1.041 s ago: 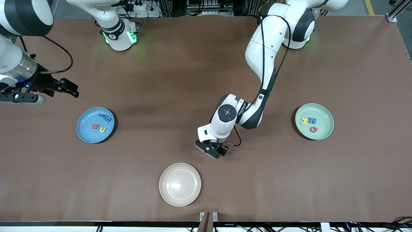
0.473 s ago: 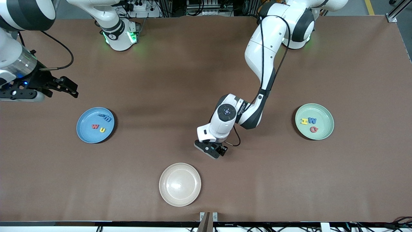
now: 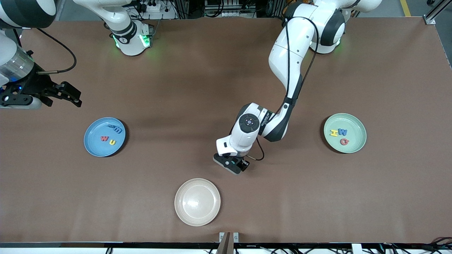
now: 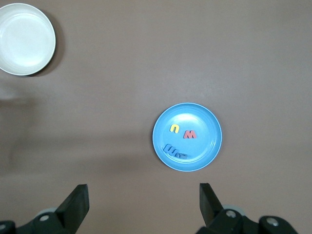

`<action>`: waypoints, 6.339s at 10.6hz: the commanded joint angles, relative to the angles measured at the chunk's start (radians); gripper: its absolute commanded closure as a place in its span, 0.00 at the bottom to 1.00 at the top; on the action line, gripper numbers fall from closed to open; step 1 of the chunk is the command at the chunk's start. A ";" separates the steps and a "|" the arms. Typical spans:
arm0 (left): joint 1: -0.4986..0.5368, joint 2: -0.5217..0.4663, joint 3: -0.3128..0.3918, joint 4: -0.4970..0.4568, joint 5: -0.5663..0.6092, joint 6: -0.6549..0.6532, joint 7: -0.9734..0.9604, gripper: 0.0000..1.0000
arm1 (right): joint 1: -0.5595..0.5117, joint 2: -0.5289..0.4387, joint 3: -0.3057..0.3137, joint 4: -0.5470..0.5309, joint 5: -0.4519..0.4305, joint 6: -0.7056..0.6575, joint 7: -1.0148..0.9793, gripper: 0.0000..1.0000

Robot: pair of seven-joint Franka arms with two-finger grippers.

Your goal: Sort upper and lower case letters into plates

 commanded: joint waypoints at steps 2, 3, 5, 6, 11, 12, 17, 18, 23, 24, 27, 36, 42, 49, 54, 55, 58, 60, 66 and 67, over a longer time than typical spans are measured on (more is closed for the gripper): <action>-0.010 0.033 0.017 0.035 -0.032 0.008 0.031 0.46 | -0.007 0.007 0.018 0.034 -0.015 -0.048 0.013 0.00; -0.010 0.033 0.016 0.035 -0.030 0.007 0.035 0.48 | -0.007 0.019 0.018 0.054 -0.015 -0.049 0.012 0.00; -0.008 0.031 0.016 0.035 -0.032 0.005 0.035 0.48 | -0.007 0.025 0.018 0.059 -0.015 -0.051 0.010 0.00; -0.008 0.031 0.016 0.033 -0.032 0.002 0.034 0.48 | -0.009 0.025 0.017 0.059 -0.015 -0.058 0.012 0.00; -0.002 0.022 0.001 0.032 -0.032 -0.007 0.038 0.44 | -0.016 0.027 0.017 0.057 -0.018 -0.072 0.010 0.00; 0.000 0.019 -0.013 0.029 -0.032 -0.010 0.040 0.44 | -0.018 0.025 0.017 0.057 -0.020 -0.081 0.004 0.00; 0.000 0.016 -0.032 0.024 -0.030 -0.059 0.043 0.41 | -0.022 0.036 0.014 0.085 -0.020 -0.089 0.009 0.00; 0.000 0.017 -0.032 0.021 -0.029 -0.059 0.054 0.41 | -0.021 0.036 0.014 0.094 -0.021 -0.107 0.010 0.00; 0.003 0.016 -0.033 0.012 -0.029 -0.099 0.110 0.37 | -0.021 0.037 0.014 0.114 -0.020 -0.149 0.005 0.00; 0.003 0.011 -0.033 0.012 -0.029 -0.108 0.110 0.37 | -0.019 0.045 0.014 0.114 -0.020 -0.147 0.010 0.00; 0.003 0.004 -0.033 0.010 -0.027 -0.136 0.124 0.37 | -0.022 0.045 0.012 0.117 -0.026 -0.146 0.002 0.00; 0.004 -0.004 -0.033 -0.010 -0.026 -0.159 0.158 0.58 | -0.038 0.054 0.009 0.125 -0.024 -0.117 0.009 0.00; 0.013 -0.016 -0.033 -0.005 -0.024 -0.242 0.157 0.77 | -0.030 0.070 0.014 0.154 -0.027 -0.123 0.010 0.00; 0.085 -0.123 -0.032 -0.007 -0.033 -0.464 0.138 0.83 | -0.036 0.073 0.015 0.160 -0.015 -0.127 0.010 0.00; 0.208 -0.246 -0.017 -0.014 -0.021 -0.735 0.117 0.89 | -0.004 0.073 0.017 0.189 -0.015 -0.175 0.009 0.00; 0.240 -0.268 -0.003 -0.017 0.003 -0.815 0.104 0.89 | -0.001 0.071 0.017 0.192 -0.015 -0.176 0.010 0.00; 0.350 -0.358 -0.003 -0.080 0.068 -0.857 0.104 0.88 | -0.013 0.070 0.012 0.209 -0.014 -0.230 0.004 0.00; 0.391 -0.453 0.000 -0.193 0.071 -0.871 0.091 0.88 | -0.012 0.073 0.011 0.218 -0.014 -0.244 0.002 0.00; 0.561 -0.634 -0.001 -0.618 0.123 -0.664 0.106 0.82 | -0.010 0.073 0.009 0.226 -0.015 -0.253 0.002 0.00; 0.566 -0.634 0.000 -0.664 0.125 -0.624 0.110 0.83 | -0.012 0.073 0.009 0.229 -0.015 -0.256 0.002 0.00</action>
